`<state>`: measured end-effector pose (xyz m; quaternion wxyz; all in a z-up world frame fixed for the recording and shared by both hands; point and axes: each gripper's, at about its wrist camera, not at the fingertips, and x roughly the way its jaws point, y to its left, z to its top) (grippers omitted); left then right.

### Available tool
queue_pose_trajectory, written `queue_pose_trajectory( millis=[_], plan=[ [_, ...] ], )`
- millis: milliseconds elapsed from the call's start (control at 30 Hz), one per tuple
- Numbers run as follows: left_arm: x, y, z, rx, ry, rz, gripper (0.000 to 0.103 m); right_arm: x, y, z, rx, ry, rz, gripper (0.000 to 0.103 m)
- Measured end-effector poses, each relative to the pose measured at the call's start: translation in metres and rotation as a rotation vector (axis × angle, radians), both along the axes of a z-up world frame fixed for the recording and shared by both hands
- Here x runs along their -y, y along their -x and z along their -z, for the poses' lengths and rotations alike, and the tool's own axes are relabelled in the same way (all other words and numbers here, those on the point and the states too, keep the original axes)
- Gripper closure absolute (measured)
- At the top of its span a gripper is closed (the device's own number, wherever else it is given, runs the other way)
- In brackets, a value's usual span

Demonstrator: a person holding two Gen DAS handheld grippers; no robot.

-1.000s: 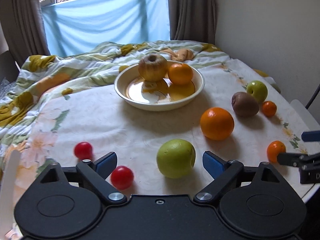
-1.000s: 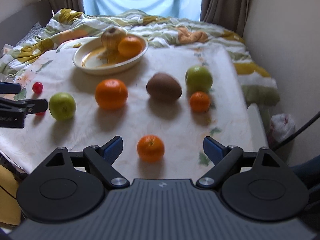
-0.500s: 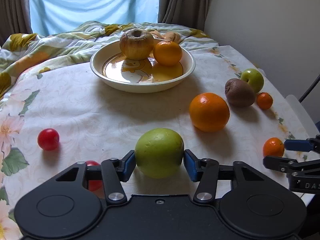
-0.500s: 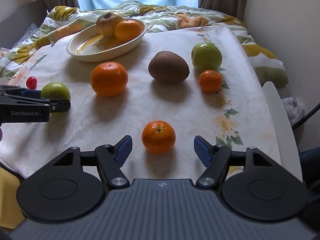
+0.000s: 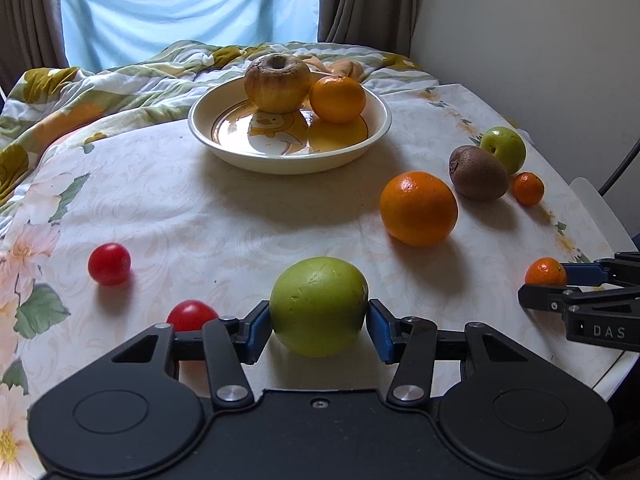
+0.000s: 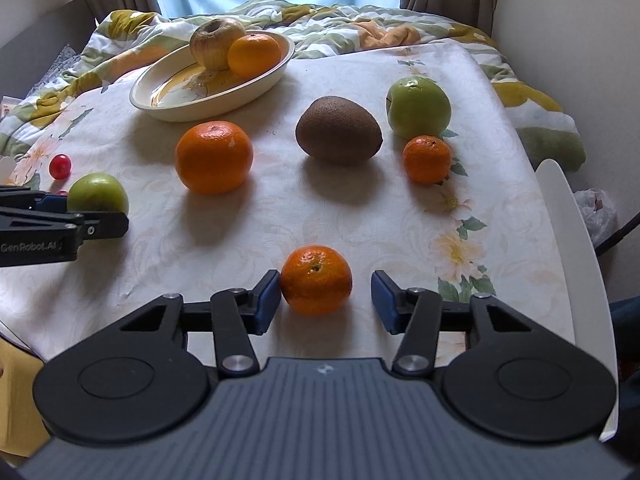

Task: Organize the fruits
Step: 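Grasp the green apple with the left tool while the right tool grasps a tangerine, then carry the green apple and tangerine to the bowl and open the left tool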

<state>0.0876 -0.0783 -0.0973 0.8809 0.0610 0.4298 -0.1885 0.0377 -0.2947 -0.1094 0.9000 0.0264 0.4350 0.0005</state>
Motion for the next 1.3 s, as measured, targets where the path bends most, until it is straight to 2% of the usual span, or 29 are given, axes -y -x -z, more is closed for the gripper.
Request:
queue_pose_trajectory(
  millis=[33, 100, 467, 867, 1067, 1300],
  plan=[
    [-0.001, 0.001, 0.000, -0.002, 0.003, -0.003, 0.048, -0.001, 0.000, 0.000, 0.000, 0.000, -0.005, 0.041],
    [-0.002, 0.002, -0.001, -0.005, 0.006, -0.009, 0.048, -0.001, -0.001, -0.001, -0.001, -0.004, -0.019, 0.050],
    [-0.017, 0.025, -0.033, 0.042, 0.038, -0.066, 0.048, -0.013, 0.005, -0.029, 0.034, 0.011, -0.068, 0.051],
    [-0.040, 0.046, -0.084, 0.146, 0.087, -0.187, 0.048, -0.028, 0.011, -0.080, 0.100, 0.021, -0.148, 0.051],
    [-0.057, 0.040, -0.110, 0.176, 0.161, -0.241, 0.048, -0.036, 0.004, -0.101, 0.119, -0.003, -0.182, 0.051],
    [-0.068, 0.009, -0.127, 0.211, 0.133, -0.227, 0.048, -0.049, -0.019, -0.120, 0.138, -0.009, -0.207, 0.051]
  ],
)
